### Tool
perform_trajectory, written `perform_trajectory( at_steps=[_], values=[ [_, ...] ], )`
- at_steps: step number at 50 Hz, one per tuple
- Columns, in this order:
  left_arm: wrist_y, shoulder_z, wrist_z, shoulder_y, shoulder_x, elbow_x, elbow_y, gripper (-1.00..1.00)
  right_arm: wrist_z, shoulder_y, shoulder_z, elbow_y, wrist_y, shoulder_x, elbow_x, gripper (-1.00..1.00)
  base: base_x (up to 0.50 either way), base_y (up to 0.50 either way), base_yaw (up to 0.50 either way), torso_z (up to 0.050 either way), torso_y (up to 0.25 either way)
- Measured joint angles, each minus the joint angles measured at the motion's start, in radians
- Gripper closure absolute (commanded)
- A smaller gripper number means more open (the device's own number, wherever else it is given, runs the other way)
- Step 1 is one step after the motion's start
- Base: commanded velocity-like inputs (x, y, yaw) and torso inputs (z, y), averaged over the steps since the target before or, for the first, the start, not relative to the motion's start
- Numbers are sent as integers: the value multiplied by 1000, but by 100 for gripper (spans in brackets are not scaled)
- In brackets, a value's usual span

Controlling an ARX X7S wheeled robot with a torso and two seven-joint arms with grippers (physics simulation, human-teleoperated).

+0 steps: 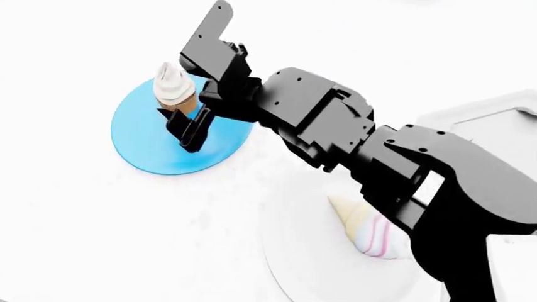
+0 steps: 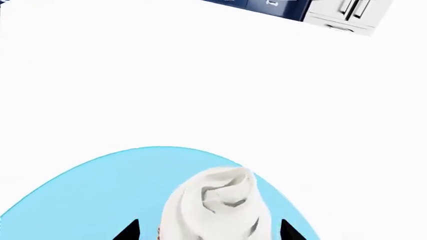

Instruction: Move the dessert items from the plate to the tray.

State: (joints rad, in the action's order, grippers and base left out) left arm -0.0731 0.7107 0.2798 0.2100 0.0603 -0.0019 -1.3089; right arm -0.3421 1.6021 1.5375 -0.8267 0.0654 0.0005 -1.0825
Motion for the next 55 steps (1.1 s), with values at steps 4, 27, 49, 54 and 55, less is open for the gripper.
perform_trajectory(
  at_steps=[4,27,49,54,55],
  values=[
    [0,1,1,0,0,0,0,-100,13,-3,2,1,17,0,13,-100,0,0,0,0,0],
    [0,5,1,-2,0,1,0,-100,34,23,4,10,30,0,-61,100,0,0,0,0,0],
    [68,-8,-42,-45,23,6,0,-100,353,275,-5,296,65,297,-329,100,0,0,0,0,0],
    [91,-20,-58,-65,28,6,0,-100,484,287,-4,456,118,447,-393,100,0,0,0,0,0],
    [96,-22,-61,-69,30,7,0,-100,512,286,-4,490,126,478,-406,100,0,0,0,0,0]
  ],
)
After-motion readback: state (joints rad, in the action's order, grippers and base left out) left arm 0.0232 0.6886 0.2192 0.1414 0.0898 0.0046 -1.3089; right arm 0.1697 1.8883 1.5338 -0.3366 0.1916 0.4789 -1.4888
